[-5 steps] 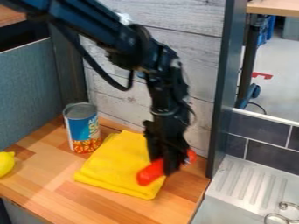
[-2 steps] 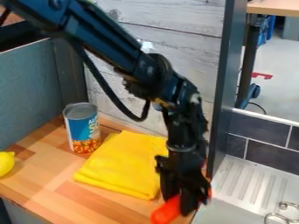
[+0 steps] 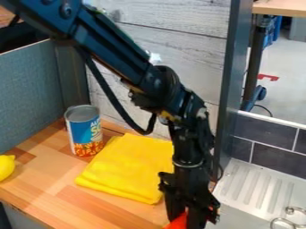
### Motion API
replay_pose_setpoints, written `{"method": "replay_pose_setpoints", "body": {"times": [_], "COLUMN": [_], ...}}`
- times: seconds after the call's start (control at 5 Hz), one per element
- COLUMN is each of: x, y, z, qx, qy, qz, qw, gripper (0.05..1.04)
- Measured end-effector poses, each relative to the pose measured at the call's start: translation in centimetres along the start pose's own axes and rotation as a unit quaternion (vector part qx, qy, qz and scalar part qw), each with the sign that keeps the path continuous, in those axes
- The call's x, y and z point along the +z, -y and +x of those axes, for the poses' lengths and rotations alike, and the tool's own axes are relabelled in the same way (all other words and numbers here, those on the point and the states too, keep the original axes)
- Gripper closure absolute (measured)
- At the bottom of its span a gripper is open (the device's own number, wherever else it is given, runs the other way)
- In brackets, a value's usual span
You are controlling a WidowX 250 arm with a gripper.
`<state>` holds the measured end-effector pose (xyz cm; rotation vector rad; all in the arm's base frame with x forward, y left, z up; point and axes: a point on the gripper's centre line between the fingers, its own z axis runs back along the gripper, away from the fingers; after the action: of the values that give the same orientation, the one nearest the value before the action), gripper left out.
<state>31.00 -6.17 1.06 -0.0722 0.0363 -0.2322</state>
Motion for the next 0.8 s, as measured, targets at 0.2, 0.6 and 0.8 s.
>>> {"method": "replay_pose_setpoints", "body": {"times": [0.2,0.6,0.8], "x": [-0.1,0.1,0.2], "y": [-0.4,-2.1,-2.7], "z": [-0.7,-1.2,-1.1], "qx": [0.014,0.042,0.048], "qy": [-0.007,-0.007,-0.001], "qz": [0.009,0.020,0.022], "qw": [0.9998,0.9989,0.9986], "gripper": [0.535,0.535,0.535]}}
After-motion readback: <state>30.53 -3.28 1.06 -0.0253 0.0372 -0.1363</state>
